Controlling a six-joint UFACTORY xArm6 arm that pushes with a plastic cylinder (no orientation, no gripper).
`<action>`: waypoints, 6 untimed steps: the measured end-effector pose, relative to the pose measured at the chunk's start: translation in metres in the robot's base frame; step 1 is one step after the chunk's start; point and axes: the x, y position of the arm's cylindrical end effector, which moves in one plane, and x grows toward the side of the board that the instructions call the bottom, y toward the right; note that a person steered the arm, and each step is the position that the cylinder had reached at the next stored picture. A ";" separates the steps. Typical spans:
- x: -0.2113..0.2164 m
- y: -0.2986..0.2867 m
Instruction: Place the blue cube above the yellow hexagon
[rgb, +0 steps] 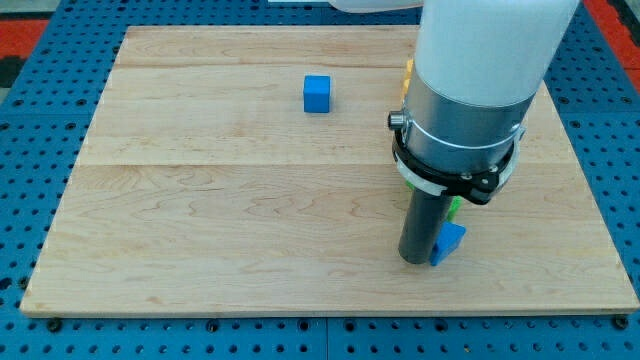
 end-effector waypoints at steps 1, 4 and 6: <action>0.000 -0.008; -0.154 -0.089; -0.249 -0.091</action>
